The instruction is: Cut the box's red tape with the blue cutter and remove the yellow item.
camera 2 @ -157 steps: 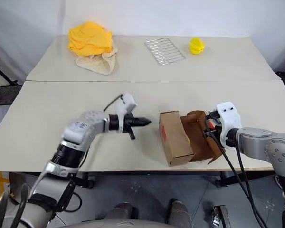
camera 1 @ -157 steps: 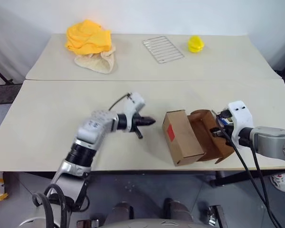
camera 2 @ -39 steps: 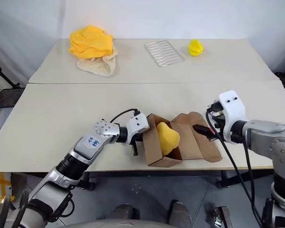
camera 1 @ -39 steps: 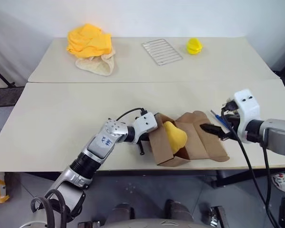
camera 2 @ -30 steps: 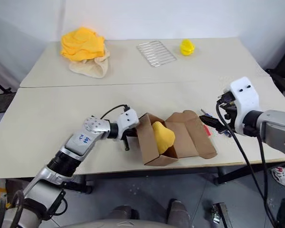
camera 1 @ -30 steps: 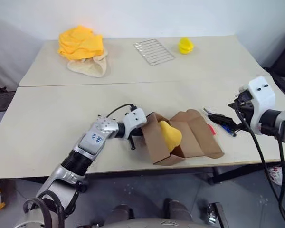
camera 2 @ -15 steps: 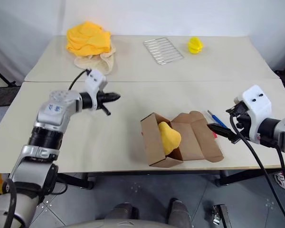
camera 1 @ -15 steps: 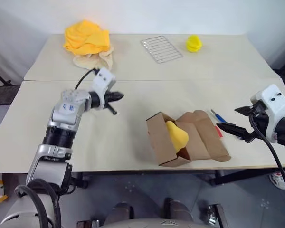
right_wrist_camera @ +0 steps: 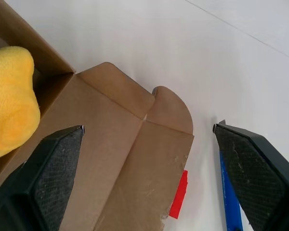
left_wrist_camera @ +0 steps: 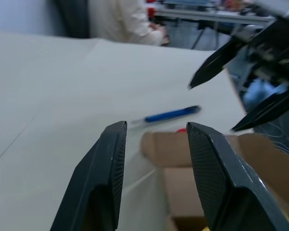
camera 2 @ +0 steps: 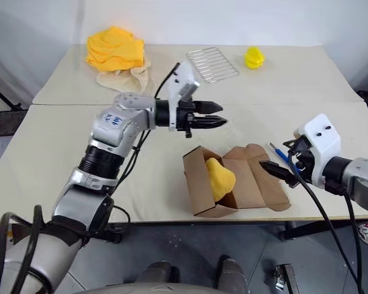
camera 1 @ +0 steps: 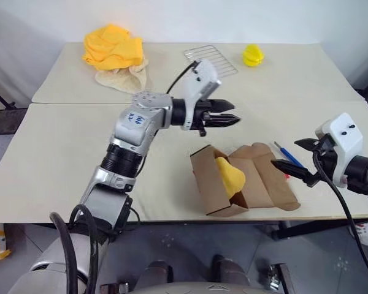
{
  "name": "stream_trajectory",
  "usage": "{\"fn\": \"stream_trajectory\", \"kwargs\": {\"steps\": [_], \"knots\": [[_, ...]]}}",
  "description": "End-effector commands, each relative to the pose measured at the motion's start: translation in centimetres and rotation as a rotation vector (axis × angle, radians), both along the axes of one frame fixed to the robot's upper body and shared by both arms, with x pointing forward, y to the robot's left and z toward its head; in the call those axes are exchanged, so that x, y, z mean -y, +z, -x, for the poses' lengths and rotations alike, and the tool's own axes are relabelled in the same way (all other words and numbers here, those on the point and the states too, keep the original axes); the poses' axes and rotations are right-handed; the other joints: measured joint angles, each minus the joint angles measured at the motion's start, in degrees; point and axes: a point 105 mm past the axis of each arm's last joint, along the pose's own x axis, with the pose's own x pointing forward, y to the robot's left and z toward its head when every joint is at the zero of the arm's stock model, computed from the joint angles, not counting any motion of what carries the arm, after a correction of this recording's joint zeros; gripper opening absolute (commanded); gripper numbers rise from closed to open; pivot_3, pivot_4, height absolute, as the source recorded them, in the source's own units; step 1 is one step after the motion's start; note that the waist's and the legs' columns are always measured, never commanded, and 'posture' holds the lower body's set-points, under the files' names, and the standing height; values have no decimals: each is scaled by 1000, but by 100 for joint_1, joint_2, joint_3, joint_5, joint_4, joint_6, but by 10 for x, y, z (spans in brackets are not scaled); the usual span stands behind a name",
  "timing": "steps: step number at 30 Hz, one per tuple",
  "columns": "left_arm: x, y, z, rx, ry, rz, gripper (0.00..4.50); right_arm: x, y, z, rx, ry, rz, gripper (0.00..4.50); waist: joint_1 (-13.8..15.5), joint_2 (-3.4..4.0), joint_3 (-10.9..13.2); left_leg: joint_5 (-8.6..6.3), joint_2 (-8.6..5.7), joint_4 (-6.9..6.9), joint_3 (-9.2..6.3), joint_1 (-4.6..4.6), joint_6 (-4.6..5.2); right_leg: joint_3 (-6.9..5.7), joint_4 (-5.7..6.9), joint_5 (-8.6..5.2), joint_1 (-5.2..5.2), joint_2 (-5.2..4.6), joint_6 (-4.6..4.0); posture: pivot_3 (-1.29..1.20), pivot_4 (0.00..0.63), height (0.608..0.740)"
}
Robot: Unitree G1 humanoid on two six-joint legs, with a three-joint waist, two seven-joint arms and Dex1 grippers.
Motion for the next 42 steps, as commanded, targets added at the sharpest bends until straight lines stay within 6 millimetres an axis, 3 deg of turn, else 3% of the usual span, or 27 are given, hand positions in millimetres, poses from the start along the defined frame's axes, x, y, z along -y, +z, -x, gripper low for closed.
{"fn": "stream_trajectory", "kwargs": {"steps": [1, 5, 7, 8, 13, 34, 37, 42], "knots": [[23, 1, 20, 63, -126, -70, 2580, 3, 9, 6, 61, -24, 12, 4500, 13, 0, 0, 0, 0, 1, 0, 0, 0, 0, 0, 0, 1, 0, 0, 0, 150, 740], [24, -19, 20, 101, -138, -158, 3802, 5, 10, 9, 73, -46, 10, 4500, -3, 1, 0, 0, -1, 1, 3, 3, 1, 2, 0, 0, 1, 0, 0, 0, 150, 740], [17, -39, 25, 95, -159, -212, 4362, 7, 11, 13, 77, -58, 9, 4500, -12, 4, -1, 0, 1, 0, 2, 6, 1, 3, 2, 0, 1, 0, 0, 0, 150, 740], [14, -46, 27, 86, -169, -228, 4438, 8, 11, 14, 78, -64, 9, 4500, -26, 5, -1, 0, 2, -1, 2, 7, 1, 3, 3, 0, 1, 0, 0, 0, 150, 740], [-10, -83, 33, 64, -146, -333, 4438, 9, 8, 17, 69, -77, 11, 4500, -3, 7, -1, 0, 4, 8, 3, 8, 1, 5, 9, 0, 2, 0, 0, 0, 150, 740], [-48, -123, 42, 162, -99, -496, 4438, 9, 5, 8, 33, -56, 16, 4500, -2, 9, -2, -1, 3, 19, -2, 15, 3, 8, 14, 1, 13, 0, 0, 0, 150, 740], [-49, -124, 39, 168, -80, -496, 3838, 10, 6, 7, 31, -55, 18, 4500, -6, 9, -2, -1, 3, 21, -2, 18, 3, 9, 15, 1, 16, 0, 0, 0, 150, 740], [-48, -117, 34, 163, -52, -458, 2374, 11, 6, 7, 29, -53, 21, 4500, -6, 9, -2, -1, 3, 23, -2, 20, 4, 11, 23, 1, 16, 0, 0, 0, 150, 740]]}}
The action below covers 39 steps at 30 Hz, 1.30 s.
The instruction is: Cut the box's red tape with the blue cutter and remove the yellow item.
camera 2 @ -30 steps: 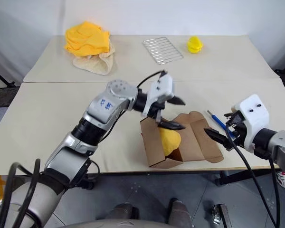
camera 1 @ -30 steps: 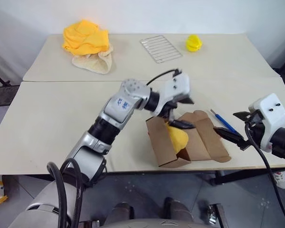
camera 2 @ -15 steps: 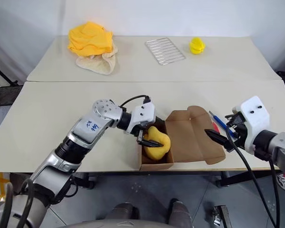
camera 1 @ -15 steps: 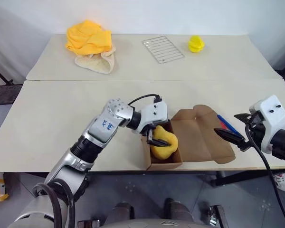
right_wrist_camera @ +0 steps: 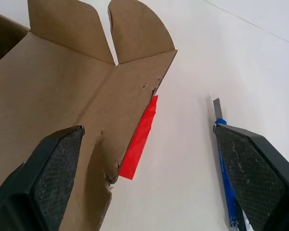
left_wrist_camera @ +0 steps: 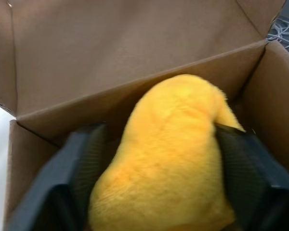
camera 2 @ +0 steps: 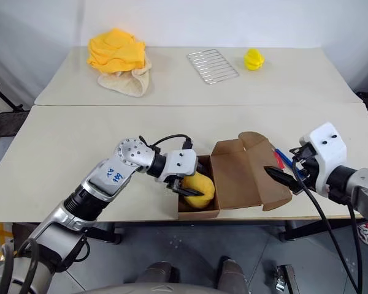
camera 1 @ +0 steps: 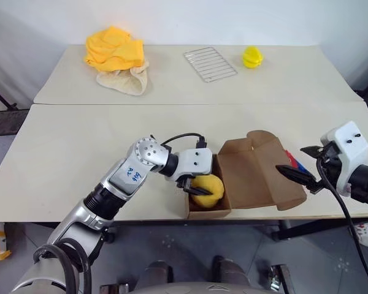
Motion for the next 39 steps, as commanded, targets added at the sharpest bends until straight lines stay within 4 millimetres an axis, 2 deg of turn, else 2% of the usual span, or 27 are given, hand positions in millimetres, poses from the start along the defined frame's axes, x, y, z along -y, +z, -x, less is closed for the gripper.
{"fn": "stream_trajectory", "kwargs": {"steps": [1, 7, 9, 20, 24, 30, 35, 37, 39], "knots": [[-3, 3, -8, 8, 49, 20, 2004, 0, 11, 0, 44, 16, 35, 4500, 3, 0, 0, 0, 0, 2, 0, 0, 0, 1, 1, 0, 0, 0, 0, 0, 150, 740], [-5, 13, -17, -23, 110, 118, 314, -1, 18, 6, 102, 75, -23, 4500, 10, 0, 0, 0, 0, 5, 0, -2, 0, 0, 3, 0, 0, 0, 0, 0, 150, 740], [-5, 17, -19, -24, 131, 161, 30, -1, 23, 9, 151, 100, -63, 4500, 7, 0, 0, 0, -1, 5, -1, -2, 1, -1, 3, 0, 0, 0, 0, 0, 150, 740], [-4, 43, -24, -50, 205, 364, 11, 0, 39, 33, 268, 274, -122, 4500, 0, -1, 0, 0, -1, 5, 3, 2, 1, 4, 9, 0, -1, 0, 1, 0, 150, 740], [-11, 65, -34, -66, 271, 489, 11, 1, 43, 41, 284, 331, -123, 4500, 6, -1, 0, 0, -1, 8, 2, 2, 1, 5, 9, 0, 0, 0, 1, 0, 150, 740], [-32, 108, -63, -63, 481, 718, 11, 6, 40, 46, 254, 367, -83, 4500, 3, -2, 1, 0, -1, 12, 2, 3, 1, 7, 13, 1, 1, 0, 2, 0, 150, 740], [-67, 139, -96, -32, 744, 874, 10, 11, 42, 42, 270, 363, -79, 4500, -1, -3, 1, 0, -2, 12, 4, 6, 1, 9, 17, 1, 0, 0, 2, 0, 150, 740], [-91, 151, -109, -8, 860, 933, 10, 12, 41, 41, 267, 373, -77, 4500, -4, -3, 2, 0, -2, 11, 5, 7, 0, 10, 19, 1, 0, 0, 2, 0, 150, 740], [-125, 158, -123, 30, 1040, 958, 9, 18, 42, 37, 275, 371, -78, 4500, -9, -3, 2, 0, -2, 9, 5, 9, 0, 10, 19, 1, -1, 0, 2, 0, 150, 740]]}}
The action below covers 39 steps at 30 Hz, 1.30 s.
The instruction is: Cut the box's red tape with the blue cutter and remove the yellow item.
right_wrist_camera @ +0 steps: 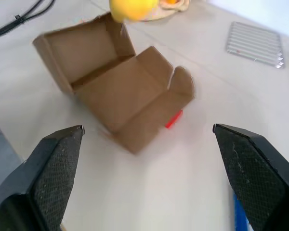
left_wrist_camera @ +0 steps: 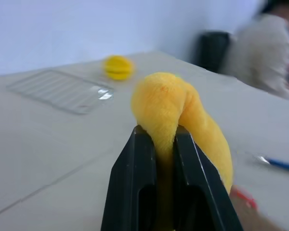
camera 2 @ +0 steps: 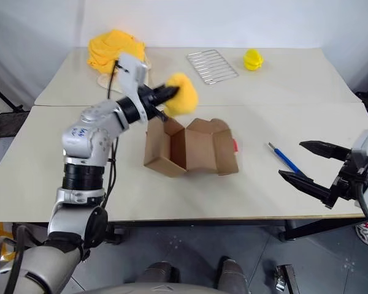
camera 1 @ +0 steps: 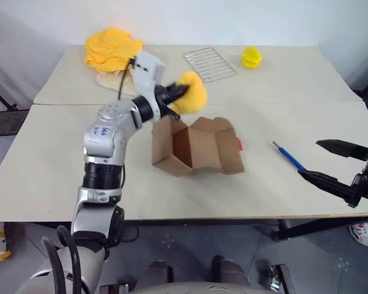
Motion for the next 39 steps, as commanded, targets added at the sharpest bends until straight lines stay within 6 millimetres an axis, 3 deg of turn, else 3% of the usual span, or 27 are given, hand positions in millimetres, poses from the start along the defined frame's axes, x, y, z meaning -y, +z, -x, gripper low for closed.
{"fn": "stream_trajectory", "kwargs": {"steps": [1, 5, 7, 9, 12, 14, 18, 23, 26, 33, 36, 39], "knots": [[-47, 23, -15, -3, 235, 55, 8, 7, 9, -3, 48, 4, 21, 4500, -6, -1, 0, 0, 0, 0, 0, 0, 0, 0, 0, 0, 0, 0, 0, 0, 150, 740], [-36, 25, -10, 2, 152, 65, 8, 8, 10, -11, 62, 9, 18, 4500, 17, -1, 0, 0, -1, -2, 3, 1, 0, 0, 0, 0, 0, 0, 0, 0, 150, 740], [-47, 24, -11, -9, 208, 74, 8, 7, 10, -14, 71, 14, 15, 4500, 38, -1, 1, 0, -2, 4, -4, -3, 0, -3, 0, 0, 2, 0, 1, 0, 150, 740], [-75, 19, -16, -59, 334, 107, 8, 5, 9, -16, 72, 20, 10, 4500, 15, -1, 1, 0, -2, 5, -4, -5, -1, -3, 0, 1, 0, 0, 1, 0, 150, 740], [-126, -9, -21, -176, 558, 36, 8, 5, 7, -17, 65, 26, 8, 4500, -52, -1, 1, 1, -1, -3, -2, -1, -4, -3, 0, 0, -2, 0, 1, 0, 150, 740], [-145, -28, -19, -237, 630, -50, 732, 6, 6, -18, 60, 27, 7, 4500, -129, -1, 0, 2, 0, -16, 8, 11, -6, 0, 3, 0, -5, 0, 1, 0, 150, 740], [-159, -48, -15, -316, 684, -130, 1905, 8, 5, -20, 52, 29, 8, 4500, -113, -6, 3, 1, 1, -26, 25, 32, -7, 5, 5, 0, 2, 0, 0, 0, 150, 740], [-178, -80, 4, -491, 745, -209, 3486, 10, 6, -25, 44, 38, 15, 4500, -128, -14, 7, 0, 1, -21, 26, 36, -8, 11, 6, 0, 8, -1, 1, 0, 150, 740], [-176, -77, 7, -495, 738, -203, 4408, 10, 5, -30, 33, 50, 16, 4500, -141, -14, 7, 0, 4, -23, 26, 40, -10, 11, 9, 0, 9, -1, 0, 0, 150, 740], [-173, -62, 22, -432, 662, -210, 4460, 10, 5, -38, 29, 73, 21, 4500, -157, -14, 7, -2, 6, -24, 38, 48, -12, 25, 12, 0, 7, -1, 0, 0, 150, 740], [-174, -47, 26, -337, 612, -203, 4460, 12, 5, -40, 19, 78, 25, 4500, -159, -14, 7, -3, 8, -25, 41, 49, -14, 25, 12, 0, 3, -1, 0, 0, 150, 740], [-169, -27, 41, -172, 445, -222, 4460, 16, 3, -41, -3, 87, 33, 4500, -163, -14, 7, -3, 8, -23, 45, 49, -14, 29, 11, 0, 4, -1, -1, 0, 150, 740]]}}
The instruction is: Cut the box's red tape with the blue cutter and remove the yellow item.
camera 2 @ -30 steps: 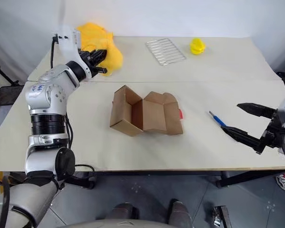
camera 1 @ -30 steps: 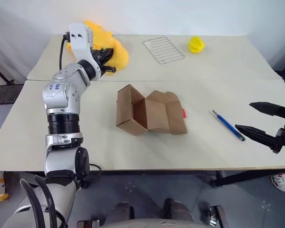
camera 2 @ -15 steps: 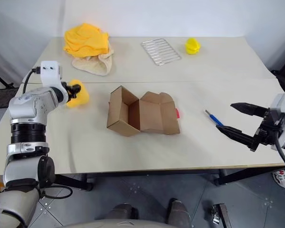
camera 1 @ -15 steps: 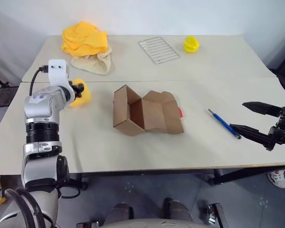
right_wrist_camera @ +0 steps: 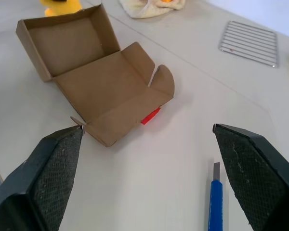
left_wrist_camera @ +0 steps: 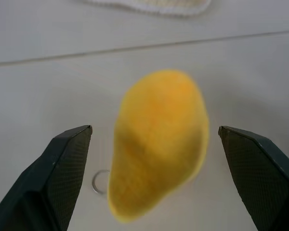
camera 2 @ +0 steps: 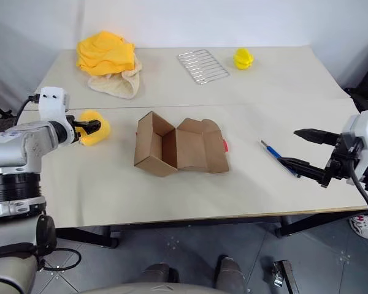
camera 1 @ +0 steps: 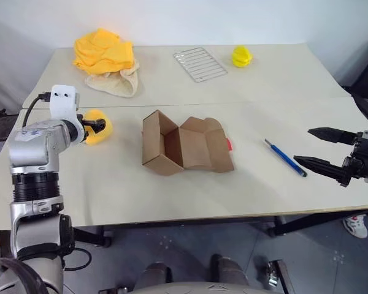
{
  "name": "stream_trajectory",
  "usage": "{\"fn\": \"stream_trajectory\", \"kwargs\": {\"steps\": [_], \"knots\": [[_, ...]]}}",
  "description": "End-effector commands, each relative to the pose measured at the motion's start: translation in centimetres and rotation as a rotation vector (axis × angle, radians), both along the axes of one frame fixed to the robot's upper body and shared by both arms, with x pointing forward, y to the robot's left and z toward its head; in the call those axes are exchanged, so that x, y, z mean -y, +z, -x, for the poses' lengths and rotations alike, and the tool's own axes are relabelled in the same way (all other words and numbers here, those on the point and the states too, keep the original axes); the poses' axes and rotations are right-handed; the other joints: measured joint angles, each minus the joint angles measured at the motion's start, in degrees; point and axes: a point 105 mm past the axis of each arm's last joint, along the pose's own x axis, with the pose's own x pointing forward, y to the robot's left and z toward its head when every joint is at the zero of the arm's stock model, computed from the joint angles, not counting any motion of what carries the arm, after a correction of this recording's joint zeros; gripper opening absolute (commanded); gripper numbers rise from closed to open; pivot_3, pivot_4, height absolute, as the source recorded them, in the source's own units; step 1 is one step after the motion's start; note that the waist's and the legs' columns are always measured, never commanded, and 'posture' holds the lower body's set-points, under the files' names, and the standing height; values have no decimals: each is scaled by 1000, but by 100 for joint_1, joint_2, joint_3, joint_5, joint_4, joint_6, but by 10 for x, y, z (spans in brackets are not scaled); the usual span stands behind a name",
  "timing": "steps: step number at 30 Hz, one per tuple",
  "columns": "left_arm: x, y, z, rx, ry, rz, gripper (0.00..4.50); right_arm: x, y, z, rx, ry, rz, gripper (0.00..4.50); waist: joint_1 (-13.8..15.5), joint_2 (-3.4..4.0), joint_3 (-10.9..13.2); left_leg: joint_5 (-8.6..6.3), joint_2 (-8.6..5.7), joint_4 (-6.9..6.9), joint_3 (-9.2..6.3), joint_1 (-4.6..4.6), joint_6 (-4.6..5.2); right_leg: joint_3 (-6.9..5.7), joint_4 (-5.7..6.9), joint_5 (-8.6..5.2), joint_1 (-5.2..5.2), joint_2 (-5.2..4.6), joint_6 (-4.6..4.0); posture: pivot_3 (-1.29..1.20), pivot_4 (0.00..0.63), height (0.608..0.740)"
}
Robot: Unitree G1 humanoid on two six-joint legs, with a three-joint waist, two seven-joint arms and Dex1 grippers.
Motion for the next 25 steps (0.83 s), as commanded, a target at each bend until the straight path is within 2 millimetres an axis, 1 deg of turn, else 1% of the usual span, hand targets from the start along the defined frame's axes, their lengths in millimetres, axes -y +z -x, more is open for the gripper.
{"fn": "stream_trajectory", "kwargs": {"steps": [1, 2, 3, 4, 5, 7, 8, 10, 12, 13, 14, 16, 18, 20, 22, 25], "knots": [[12, 37, 26, 208, -263, -53, 4460, 6, 8, 1, 15, 10, 37, 4500, -5, 0, 0, -1, 2, -1, 1, 1, -2, 1, 0, 0, -1, 0, 0, 0, 150, 740], [20, 32, 40, 216, -378, -50, 4460, 9, 9, -1, 9, 7, 41, 4500, -18, 2, -1, -2, 2, -2, 2, 2, -3, 1, 0, 0, -2, 0, -1, 0, 150, 740], [29, 22, 59, 216, -515, -25, 4460, 14, 7, -3, -3, 3, 50, 4500, -19, 4, -1, -4, 3, -4, 6, 6, -7, 3, -1, -1, -3, 0, -1, 0, 150, 740], [36, 16, 73, 217, -608, -10, 4460, 17, 7, -4, -11, 0, 57, 4500, -37, 7, -2, -8, 5, -5, 10, 12, -10, 5, -1, -1, -1, -1, -2, 0, 150, 740], [39, 12, 85, 220, -663, 42, 4460, 21, 4, -5, -24, -2, 69, 4500, -48, 8, -1, -10, 8, -6, 14, 16, -10, 7, -1, -2, -2, -2, -3, 0, 150, 740], [38, 11, 96, 252, -693, 131, 4460, 26, 0, -7, -47, 1, 93, 4500, -16, 7, 1, -14, 12, -2, 18, 18, -10, 3, -1, -2, 1, -2, -4, 0, 150, 740], [39, 8, 102, 265, -721, 125, 4460, 27, -2, -7, -55, 4, 102, 4500, 1, 6, 1, -14, 16, 6, 23, 17, -9, -2, 3, -3, 1, -1, -6, 0, 150, 740], [38, -10, 114, 189, -775, 135, 4460, 29, -7, -10, -73, 10, 116, 4500, -6, 7, 0, -14, 19, 12, 21, 17, -9, -6, 9, -1, 5, 0, -12, 0, 150, 740], [34, -36, 125, 84, -827, 90, 4460, 32, -15, -13, -100, 14, 136, 4500, -22, 14, -1, -15, 17, 6, 33, 29, -7, 6, 10, 0, 8, 0, -13, 0, 150, 740], [32, -44, 129, 62, -846, 69, 4460, 33, -18, -14, -109, 16, 143, 4500, -37, 18, -1, -16, 17, 3, 40, 31, -6, 9, 9, 0, 6, 0, -13, 0, 150, 740], [27, -48, 131, 75, -833, 75, 4460, 37, -25, -14, -130, 9, 151, 4500, -42, 21, 1, -16, 17, -3, 43, 34, -5, 12, 8, -1, 4, 0, -14, 0, 150, 740], [18, -52, 132, 108, -803, 82, 4460, 44, -38, -13, -164, 2, 167, 4500, -23, 22, 2, -18, 18, -4, 44, 30, -3, 10, 6, -2, 0, 0, -15, 0, 150, 740], [11, -58, 133, 97, -767, 54, 4460, 51, -48, -13, -192, -9, 177, 4500, -14, 22, 2, -19, 19, -2, 44, 29, 0, 10, 6, -1, 1, 0, -15, 0, 150, 740], [5, -63, 134, 81, -744, 40, 4460, 54, -52, -15, -199, -22, 173, 4500, -22, 24, 2, -22, 18, -2, 46, 30, 4, 12, 6, -1, 1, 0, -15, 0, 150, 740], [-3, -67, 134, 73, -717, 43, 4460, 53, -53, -18, -192, -29, 165, 4500, -39, 25, 3, -23, 20, -2, 47, 31, 5, 13, 6, -1, 0, 0, -15, 0, 150, 740], [-5, -71, 134, 78, -708, 30, 4460, 51, -55, -18, -175, -40, 152, 4500, -60, 26, 3, -24, 24, -3, 47, 31, 4, 12, 8, -1, -2, 0, -15, 0, 150, 740]]}}
